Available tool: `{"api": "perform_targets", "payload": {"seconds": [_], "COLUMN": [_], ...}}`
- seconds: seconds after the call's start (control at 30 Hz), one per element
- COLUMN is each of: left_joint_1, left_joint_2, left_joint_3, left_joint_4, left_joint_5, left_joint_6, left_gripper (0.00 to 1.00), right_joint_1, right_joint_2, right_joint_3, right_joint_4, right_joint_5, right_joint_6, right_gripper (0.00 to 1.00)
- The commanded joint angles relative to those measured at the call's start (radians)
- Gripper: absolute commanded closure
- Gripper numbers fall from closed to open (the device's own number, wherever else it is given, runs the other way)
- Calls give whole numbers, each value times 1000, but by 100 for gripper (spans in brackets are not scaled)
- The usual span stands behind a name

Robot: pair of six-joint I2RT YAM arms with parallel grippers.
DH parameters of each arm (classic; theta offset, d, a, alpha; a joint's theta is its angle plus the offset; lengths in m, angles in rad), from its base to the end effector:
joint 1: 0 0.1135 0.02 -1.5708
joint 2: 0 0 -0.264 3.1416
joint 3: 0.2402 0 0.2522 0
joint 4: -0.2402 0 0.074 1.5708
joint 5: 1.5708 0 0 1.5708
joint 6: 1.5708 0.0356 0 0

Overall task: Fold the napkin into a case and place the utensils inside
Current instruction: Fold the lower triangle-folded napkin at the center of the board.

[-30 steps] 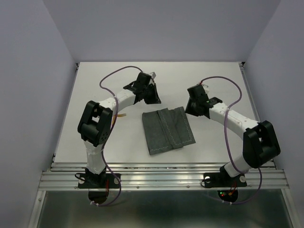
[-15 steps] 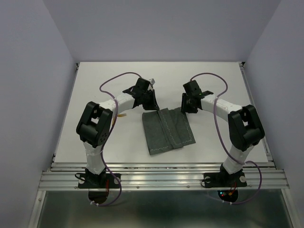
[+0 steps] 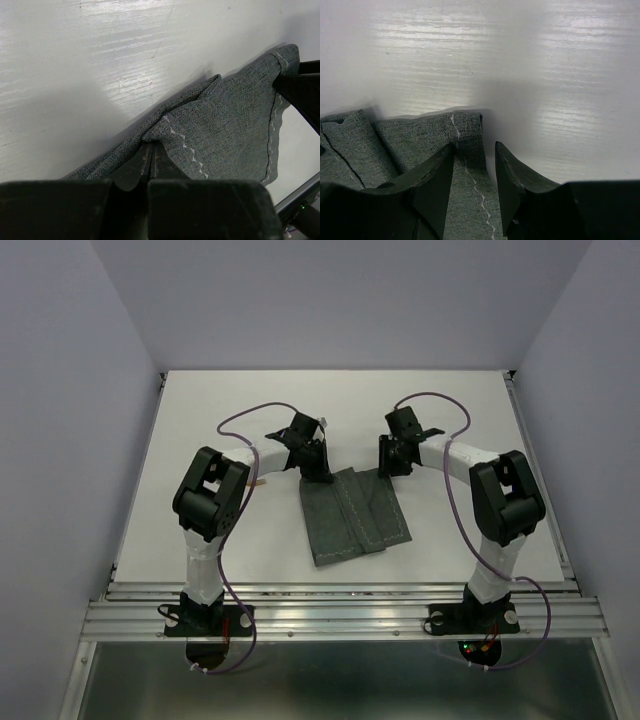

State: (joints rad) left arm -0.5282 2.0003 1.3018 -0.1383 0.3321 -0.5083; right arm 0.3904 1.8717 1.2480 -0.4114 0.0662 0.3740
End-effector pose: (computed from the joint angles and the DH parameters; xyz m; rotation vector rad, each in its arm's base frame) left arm 0.3640 -0.2258 0.1620 0.1883 2.5296 -0.8506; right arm 0.3597 0.1455 0.1771 0.0023 2.6144 0.1873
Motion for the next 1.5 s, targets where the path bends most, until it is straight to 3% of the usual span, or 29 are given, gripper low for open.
{"api": "perform_targets", "payload": {"seconds": [0.0, 0.3, 0.63, 0.73, 0.8, 1.47], "left_joint_1": [0, 2, 0, 0, 0, 0], "left_joint_2": [0, 15, 22, 23, 25, 35], "left_joint_3": [11, 28, 25, 25, 27, 22], "left_joint_4": [2, -4, -4, -4, -3, 14], "left_joint_5": [-5, 2, 5, 7, 8, 30], "left_joint_6": [24, 24, 25, 27, 27, 19], "left_gripper": [100, 100, 100, 100, 100, 100], "right_joint_1": [-28, -38, -38, -38, -38, 16], "right_joint_2": [14, 14, 56, 58, 53, -163], "right_joint_3": [27, 22, 10, 8, 5, -91], "right_joint_4": [71, 111, 111, 112, 114, 123], "right_joint_5": [-57, -146, -98, -76, -71, -83], "right_joint_6": [-24, -37, -12, -3, 11, 147], "right_gripper": [57, 63, 70, 84, 99, 99]}}
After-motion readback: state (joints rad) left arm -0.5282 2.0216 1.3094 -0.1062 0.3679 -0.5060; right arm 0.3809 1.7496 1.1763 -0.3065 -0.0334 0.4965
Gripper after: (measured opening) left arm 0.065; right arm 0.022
